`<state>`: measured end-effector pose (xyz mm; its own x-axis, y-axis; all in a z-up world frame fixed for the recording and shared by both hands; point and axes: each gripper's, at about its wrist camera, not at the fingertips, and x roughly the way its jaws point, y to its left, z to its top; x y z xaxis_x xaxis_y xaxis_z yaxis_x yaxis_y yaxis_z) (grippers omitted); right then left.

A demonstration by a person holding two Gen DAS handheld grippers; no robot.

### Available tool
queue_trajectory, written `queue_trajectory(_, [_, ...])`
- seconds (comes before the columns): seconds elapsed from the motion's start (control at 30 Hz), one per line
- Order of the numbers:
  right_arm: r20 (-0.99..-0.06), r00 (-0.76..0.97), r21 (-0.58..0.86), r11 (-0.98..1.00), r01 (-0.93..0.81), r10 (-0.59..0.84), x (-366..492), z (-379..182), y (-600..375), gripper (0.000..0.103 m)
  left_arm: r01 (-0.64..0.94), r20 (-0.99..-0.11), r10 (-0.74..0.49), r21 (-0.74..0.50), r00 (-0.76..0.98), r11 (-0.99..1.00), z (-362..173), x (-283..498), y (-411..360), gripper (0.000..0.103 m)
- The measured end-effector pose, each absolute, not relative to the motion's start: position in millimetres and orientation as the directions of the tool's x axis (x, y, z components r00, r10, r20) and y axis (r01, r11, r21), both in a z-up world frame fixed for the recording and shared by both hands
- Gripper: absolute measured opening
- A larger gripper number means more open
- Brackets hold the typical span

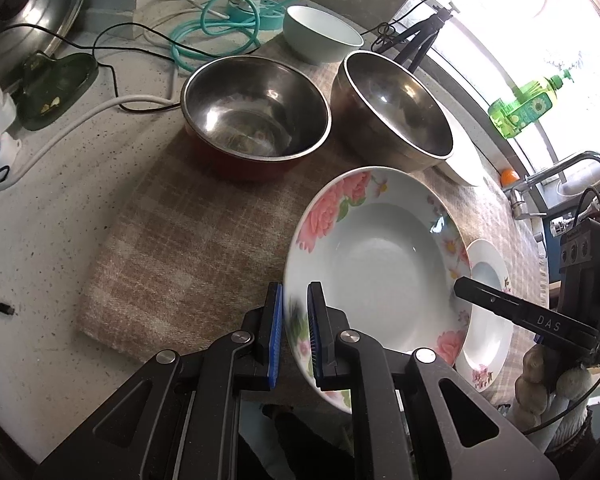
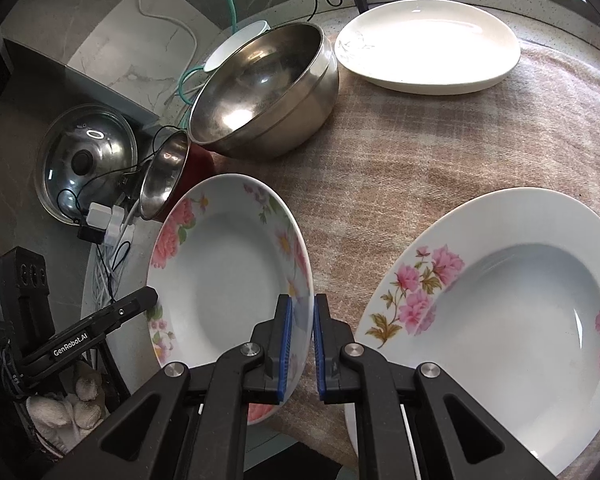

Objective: Organize plates and bowls

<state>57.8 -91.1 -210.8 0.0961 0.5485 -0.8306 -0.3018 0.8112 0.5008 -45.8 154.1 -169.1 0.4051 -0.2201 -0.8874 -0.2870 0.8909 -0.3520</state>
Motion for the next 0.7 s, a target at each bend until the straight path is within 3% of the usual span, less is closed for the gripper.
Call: queue_trajectory(0.7, [-0.824,0.192,0.501,0.844,-0.19,0.532,52.9,-195.4,-161.7,0.01,-0.141,-0.87,-0.284,-0.365,0.403,0.92,-155.4,-10.2,99.4,0.011])
